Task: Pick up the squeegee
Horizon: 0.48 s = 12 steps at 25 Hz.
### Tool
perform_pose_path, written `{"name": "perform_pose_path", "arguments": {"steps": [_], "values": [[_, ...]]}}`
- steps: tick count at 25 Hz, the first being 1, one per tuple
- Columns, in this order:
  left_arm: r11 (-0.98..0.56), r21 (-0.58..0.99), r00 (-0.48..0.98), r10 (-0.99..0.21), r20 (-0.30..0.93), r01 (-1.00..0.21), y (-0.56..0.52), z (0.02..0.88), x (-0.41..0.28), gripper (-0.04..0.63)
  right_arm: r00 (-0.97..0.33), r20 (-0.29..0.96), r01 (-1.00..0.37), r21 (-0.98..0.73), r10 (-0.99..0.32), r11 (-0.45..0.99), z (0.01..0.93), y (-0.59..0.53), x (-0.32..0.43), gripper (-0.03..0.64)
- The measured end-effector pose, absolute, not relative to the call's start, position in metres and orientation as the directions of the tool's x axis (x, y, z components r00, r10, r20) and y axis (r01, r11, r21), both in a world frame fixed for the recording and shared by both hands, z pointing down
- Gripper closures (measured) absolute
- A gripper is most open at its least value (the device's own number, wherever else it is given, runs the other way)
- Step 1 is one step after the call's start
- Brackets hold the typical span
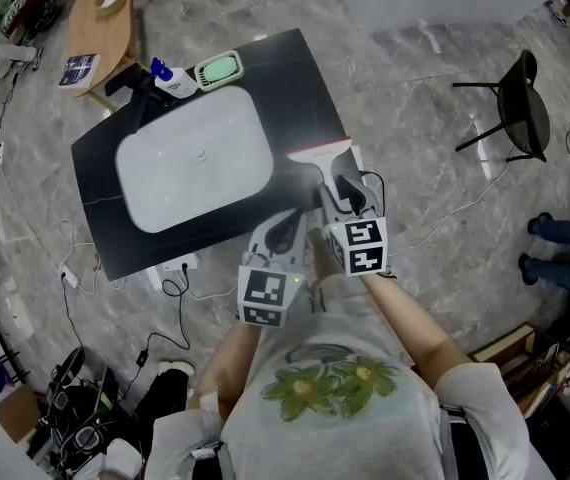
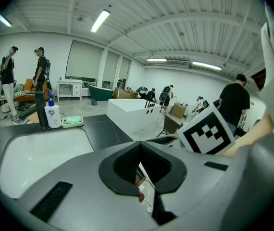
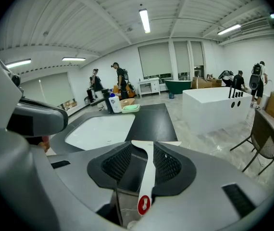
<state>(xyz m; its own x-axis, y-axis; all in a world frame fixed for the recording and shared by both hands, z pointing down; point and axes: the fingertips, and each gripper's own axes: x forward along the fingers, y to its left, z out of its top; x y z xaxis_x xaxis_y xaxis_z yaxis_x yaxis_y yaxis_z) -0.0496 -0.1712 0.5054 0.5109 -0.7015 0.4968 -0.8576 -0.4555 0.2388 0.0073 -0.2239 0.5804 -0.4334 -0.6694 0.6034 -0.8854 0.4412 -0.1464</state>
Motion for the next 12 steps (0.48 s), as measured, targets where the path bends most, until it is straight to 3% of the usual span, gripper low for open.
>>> {"name": "perform_pose_path", "arguments": {"steps": [12], "values": [[-0.458,0.256,0.521,-0.676,0.522,-0.851,-0.182,0.516,-0.047,0.586,-0.342,0.650,-0.925,-0.106,-0.679,0.365,0.626,-0.239,0.009,0.485]]}}
